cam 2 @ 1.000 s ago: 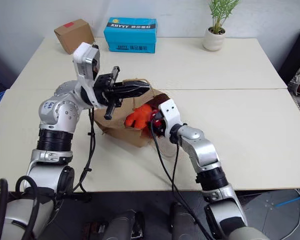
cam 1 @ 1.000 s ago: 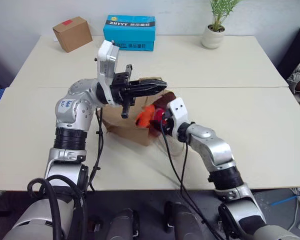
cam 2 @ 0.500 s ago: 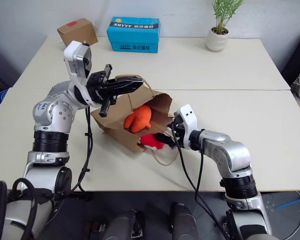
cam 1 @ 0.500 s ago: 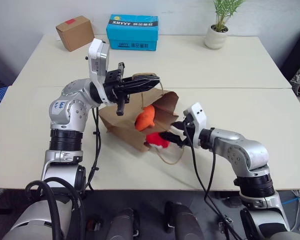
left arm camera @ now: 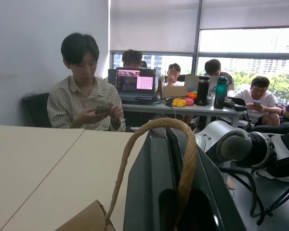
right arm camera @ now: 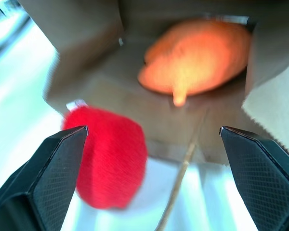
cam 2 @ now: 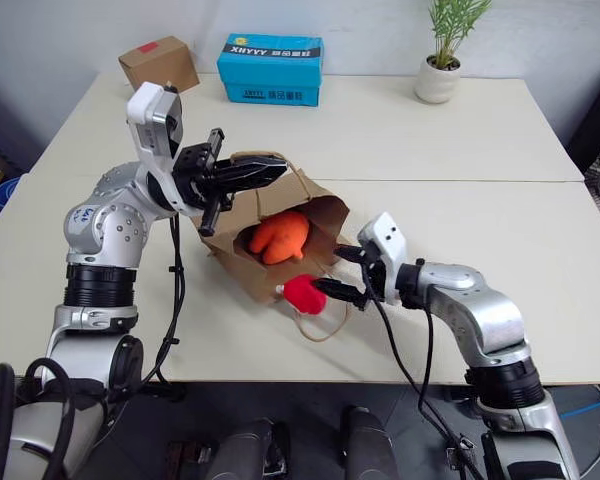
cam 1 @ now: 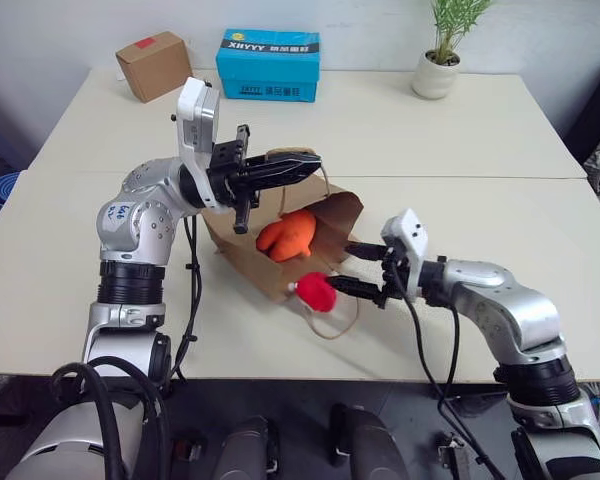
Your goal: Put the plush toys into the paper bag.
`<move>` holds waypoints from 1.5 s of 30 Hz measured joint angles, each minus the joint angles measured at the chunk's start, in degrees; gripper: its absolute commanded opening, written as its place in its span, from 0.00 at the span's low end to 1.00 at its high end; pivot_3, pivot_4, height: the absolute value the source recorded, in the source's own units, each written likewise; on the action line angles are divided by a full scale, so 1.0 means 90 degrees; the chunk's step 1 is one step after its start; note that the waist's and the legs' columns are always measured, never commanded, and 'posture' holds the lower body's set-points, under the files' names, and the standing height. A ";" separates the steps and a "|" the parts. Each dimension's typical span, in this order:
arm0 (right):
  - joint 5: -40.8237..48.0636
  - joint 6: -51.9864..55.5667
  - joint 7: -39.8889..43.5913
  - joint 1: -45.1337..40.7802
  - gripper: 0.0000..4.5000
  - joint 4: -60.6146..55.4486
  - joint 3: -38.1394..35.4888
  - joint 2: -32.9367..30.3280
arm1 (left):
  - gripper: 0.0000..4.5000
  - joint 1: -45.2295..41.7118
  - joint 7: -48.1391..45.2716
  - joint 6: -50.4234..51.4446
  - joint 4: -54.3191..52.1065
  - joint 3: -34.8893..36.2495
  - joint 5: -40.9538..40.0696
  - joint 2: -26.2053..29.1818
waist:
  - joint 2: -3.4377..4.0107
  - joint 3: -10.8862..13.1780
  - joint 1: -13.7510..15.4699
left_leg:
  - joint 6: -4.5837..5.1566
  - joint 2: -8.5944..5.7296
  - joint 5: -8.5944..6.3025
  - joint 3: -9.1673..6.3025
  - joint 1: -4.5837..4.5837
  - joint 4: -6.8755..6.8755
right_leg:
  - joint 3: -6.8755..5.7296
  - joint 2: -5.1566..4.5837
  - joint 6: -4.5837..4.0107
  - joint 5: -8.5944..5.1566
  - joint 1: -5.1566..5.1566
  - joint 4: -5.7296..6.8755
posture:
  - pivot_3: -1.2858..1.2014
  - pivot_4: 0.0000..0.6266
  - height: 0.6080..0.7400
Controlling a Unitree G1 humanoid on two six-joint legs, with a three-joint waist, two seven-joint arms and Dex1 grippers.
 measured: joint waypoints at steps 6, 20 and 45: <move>0.0099 0.0288 -0.0162 0.0342 0.99 -0.0636 0.0527 0.0079 | 0.00 0.0034 0.0024 0.0026 -0.0032 -0.0010 -0.0001 0.0003 | -0.0001 0.0000 0.0055 | 0.0000 -0.0001 0.0000 0.0001 0.0000 0.0001 | 0.0001 -0.0001 0.0000 0.0000 0.0000 0.0000 | 0.52 0.24 1.00; -0.0718 -0.0289 -0.0407 0.0256 0.12 -0.0288 0.1184 0.0283 | 0.00 0.0046 0.0035 0.0084 -0.0115 -0.0047 -0.0001 0.0006 | -0.0001 -0.0001 0.0062 | 0.0000 -0.0002 0.0000 0.0001 0.0000 0.0007 | -0.0008 0.0001 0.0002 0.0001 0.0001 0.0002 | 0.52 0.24 1.00; -0.1978 -0.2639 -0.1408 -0.0748 0.10 0.2502 0.1694 0.2447 | 0.00 0.0125 0.0047 0.0085 -0.0187 -0.0109 -0.0022 -0.0177 | -0.0005 -0.0003 -0.0079 | -0.0003 0.0000 0.0002 0.0002 0.0006 0.0007 | -0.0001 0.0002 0.0001 0.0001 0.0003 0.0013 | 0.52 0.24 1.00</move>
